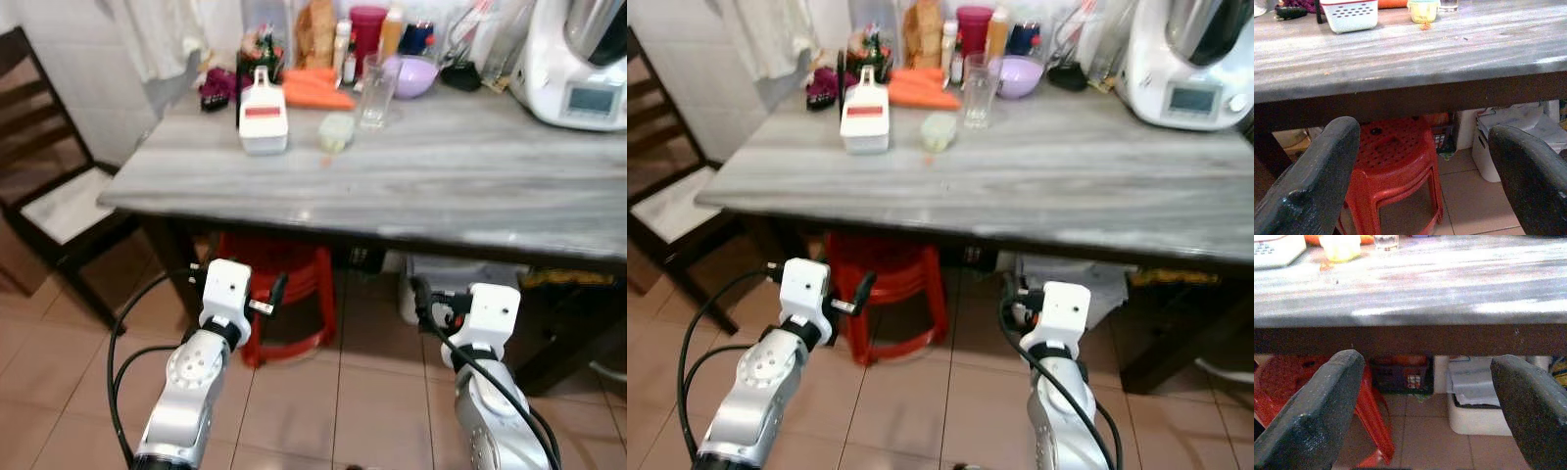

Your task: Setting the table

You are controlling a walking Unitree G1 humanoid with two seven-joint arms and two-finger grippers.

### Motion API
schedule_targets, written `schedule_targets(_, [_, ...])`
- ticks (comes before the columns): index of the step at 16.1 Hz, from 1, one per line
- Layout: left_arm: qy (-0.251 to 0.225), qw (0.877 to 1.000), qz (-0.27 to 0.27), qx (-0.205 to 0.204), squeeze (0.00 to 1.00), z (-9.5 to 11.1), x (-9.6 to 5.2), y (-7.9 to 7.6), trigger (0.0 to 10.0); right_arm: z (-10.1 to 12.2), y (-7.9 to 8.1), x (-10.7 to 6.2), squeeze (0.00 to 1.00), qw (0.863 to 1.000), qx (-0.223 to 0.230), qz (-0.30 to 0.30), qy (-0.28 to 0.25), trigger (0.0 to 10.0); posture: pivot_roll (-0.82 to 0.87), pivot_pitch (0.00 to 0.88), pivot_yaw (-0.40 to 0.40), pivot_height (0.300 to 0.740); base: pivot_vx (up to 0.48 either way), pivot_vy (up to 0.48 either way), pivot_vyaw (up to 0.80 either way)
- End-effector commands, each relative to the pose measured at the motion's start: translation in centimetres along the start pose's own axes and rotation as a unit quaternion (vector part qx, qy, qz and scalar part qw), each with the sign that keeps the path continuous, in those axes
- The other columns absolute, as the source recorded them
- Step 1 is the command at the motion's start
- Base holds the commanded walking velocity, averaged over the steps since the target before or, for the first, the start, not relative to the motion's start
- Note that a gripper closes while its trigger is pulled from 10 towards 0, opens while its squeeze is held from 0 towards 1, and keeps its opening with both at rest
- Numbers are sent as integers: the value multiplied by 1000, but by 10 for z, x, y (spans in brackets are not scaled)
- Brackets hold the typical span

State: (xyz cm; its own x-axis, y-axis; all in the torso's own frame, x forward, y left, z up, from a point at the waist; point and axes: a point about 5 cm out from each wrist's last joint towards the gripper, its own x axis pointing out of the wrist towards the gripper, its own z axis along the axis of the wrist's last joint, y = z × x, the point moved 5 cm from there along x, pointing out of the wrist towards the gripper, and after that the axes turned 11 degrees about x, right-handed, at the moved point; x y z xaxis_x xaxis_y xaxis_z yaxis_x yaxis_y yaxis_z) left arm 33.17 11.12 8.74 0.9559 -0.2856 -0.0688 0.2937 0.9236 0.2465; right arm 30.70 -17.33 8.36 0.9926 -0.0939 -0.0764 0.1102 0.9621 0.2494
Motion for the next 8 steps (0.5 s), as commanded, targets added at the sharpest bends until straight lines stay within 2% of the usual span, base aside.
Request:
schedule_targets(1, [7, 1000, -2, 6, 0, -2, 0, -1, 10000, -4, -4, 0, 0, 1000, -1, -9, 7, 10000, -42, 46, 16, 740, -274, 0, 0])
schedule_targets(2, [7, 1000, -2, 6, 0, -2, 0, -1, 10000, -5, -5, -1, 0, 1000, 13, -11, 11, 10000, -42, 46, 16, 740, -277, 0, 0])
schedule_targets(8, [8, 1000, -5, 9, 0, -2, 0, -1, 10000, -3, -7, 0, 0, 1000, 22, -7, 11, 10000, -43, 52, 18, 740, -279, 0, 0])
